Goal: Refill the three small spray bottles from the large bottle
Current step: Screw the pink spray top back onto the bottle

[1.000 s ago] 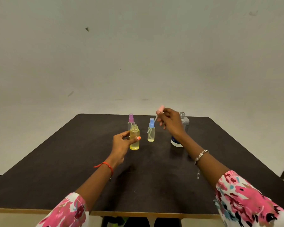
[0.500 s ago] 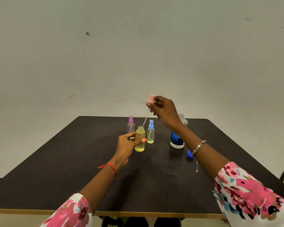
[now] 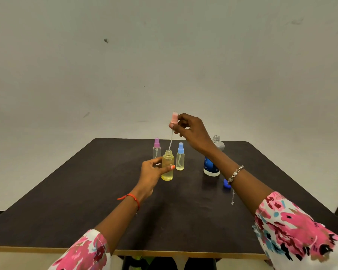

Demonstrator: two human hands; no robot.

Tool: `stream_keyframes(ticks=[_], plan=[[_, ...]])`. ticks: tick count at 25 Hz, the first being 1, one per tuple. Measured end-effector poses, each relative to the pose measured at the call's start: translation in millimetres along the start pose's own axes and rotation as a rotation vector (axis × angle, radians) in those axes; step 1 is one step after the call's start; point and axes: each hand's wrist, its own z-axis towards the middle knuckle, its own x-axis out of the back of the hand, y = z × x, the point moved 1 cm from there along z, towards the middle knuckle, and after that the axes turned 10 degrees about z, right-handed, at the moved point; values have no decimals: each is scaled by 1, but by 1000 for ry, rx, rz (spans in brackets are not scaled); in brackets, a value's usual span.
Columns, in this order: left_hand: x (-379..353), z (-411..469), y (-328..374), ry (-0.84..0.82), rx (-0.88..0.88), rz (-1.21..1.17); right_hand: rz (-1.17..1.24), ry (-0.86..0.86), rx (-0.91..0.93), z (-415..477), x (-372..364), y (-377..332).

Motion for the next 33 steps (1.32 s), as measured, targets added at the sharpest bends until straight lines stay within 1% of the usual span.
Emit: stream_keyframes(ticks=[5, 8, 11, 15, 18, 21, 24, 26, 30, 33], plan=[[-3, -1, 4, -5, -29, -10, -70, -144, -72, -13, -14, 21], [-1, 0, 6, 9, -42, -24, -110, -172, -148, -20, -20, 34], [2, 1, 6, 28, -61, -20, -42, -131, -204, -26, -22, 39], [5, 1, 6, 48, -85, -28, 92, -18, -249, -32, -29, 40], [5, 1, 3, 41, -80, -25, 77, 18, -338, -33, -35, 41], [5, 2, 2, 42, -65, -28, 69, -76, -372, -28, -33, 38], [6, 4, 3, 46, -47, -43, 147, -170, -309, -19, -25, 32], [7, 5, 3, 54, -40, -46, 112, -220, -265, -16, -21, 30], [7, 5, 0, 45, -35, -36, 80, -211, -268, -16, -22, 31], [8, 4, -2, 33, -40, -17, 49, -324, -274, -14, -23, 29]])
